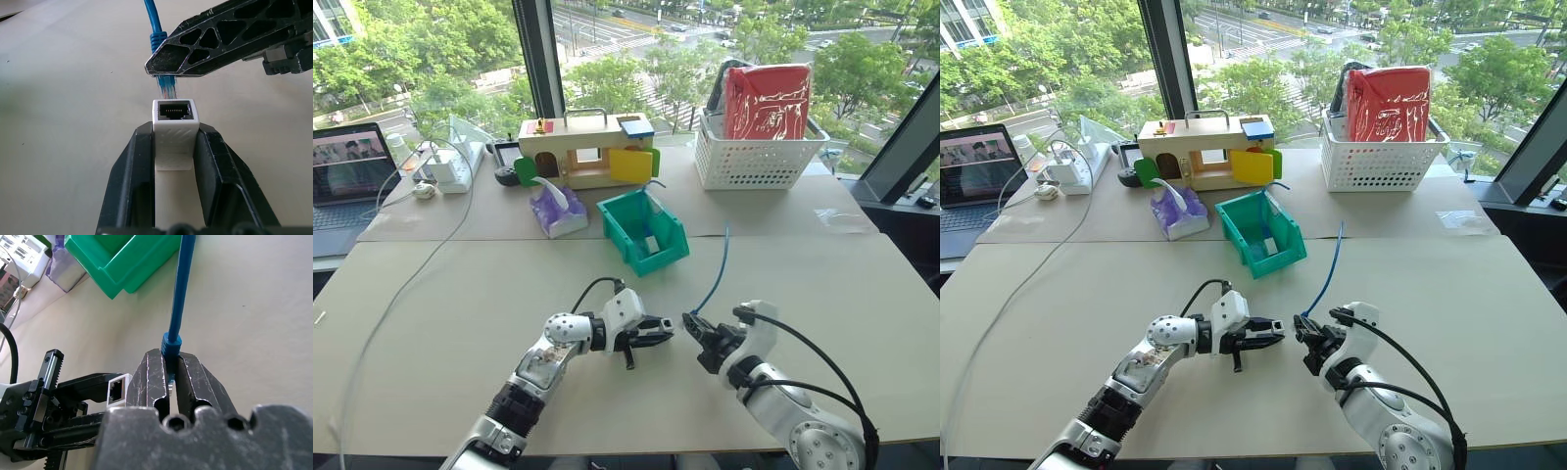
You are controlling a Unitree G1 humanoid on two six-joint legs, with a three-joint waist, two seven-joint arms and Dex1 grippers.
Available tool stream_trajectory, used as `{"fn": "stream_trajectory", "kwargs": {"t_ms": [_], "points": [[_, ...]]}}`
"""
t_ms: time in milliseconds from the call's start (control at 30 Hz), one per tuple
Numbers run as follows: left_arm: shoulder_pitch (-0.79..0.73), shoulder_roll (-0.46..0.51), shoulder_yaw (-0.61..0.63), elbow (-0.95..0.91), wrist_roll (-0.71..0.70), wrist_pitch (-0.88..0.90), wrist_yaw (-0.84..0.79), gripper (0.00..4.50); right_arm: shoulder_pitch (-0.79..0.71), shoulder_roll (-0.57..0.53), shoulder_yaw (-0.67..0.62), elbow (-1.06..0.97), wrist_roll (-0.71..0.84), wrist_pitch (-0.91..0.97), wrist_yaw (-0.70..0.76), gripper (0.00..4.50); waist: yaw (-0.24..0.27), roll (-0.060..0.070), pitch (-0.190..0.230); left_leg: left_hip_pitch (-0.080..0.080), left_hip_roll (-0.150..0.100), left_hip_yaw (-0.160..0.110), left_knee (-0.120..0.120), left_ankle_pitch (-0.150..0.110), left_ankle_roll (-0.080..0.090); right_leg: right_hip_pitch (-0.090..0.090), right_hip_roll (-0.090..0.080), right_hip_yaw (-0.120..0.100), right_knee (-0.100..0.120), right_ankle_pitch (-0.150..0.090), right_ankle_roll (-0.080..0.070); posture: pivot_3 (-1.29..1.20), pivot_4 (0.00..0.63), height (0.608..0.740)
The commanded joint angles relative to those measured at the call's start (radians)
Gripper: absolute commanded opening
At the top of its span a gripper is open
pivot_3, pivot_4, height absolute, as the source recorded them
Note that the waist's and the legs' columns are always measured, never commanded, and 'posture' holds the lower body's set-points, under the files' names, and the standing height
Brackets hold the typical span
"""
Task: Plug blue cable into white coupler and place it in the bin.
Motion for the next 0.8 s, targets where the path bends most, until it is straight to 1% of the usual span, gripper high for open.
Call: {"fn": "stream_trajectory", "kwargs": {"t_ms": [33,467,800], "points": [[0.024,0.008,-0.022,0.030,0.023,0.027,-0.001,0.62,-0.014,-0.004,0.003,-0.066,-0.015,-0.027,0.023,0.00,0.000,0.000,0.000,0.000,0.000,0.000,0.000,0.000,0.000,0.000,0.000,0.000,0.000,0.000,0.000,0.00,0.150,0.740],[0.018,0.002,-0.022,0.044,0.024,0.023,-0.006,0.62,-0.018,-0.018,0.057,-0.074,-0.028,0.001,0.071,0.00,0.001,0.000,0.000,0.000,0.000,0.000,0.000,0.000,0.000,0.000,0.000,0.000,0.000,0.000,0.000,0.00,0.150,0.740],[0.009,-0.009,-0.016,0.055,0.034,0.061,0.027,0.62,-0.014,-0.016,0.055,-0.068,-0.024,0.013,0.069,0.00,0.003,0.000,0.000,0.000,0.000,0.000,0.000,0.000,0.000,0.000,0.000,0.000,-0.001,0.000,0.000,0.00,0.150,0.740]]}}
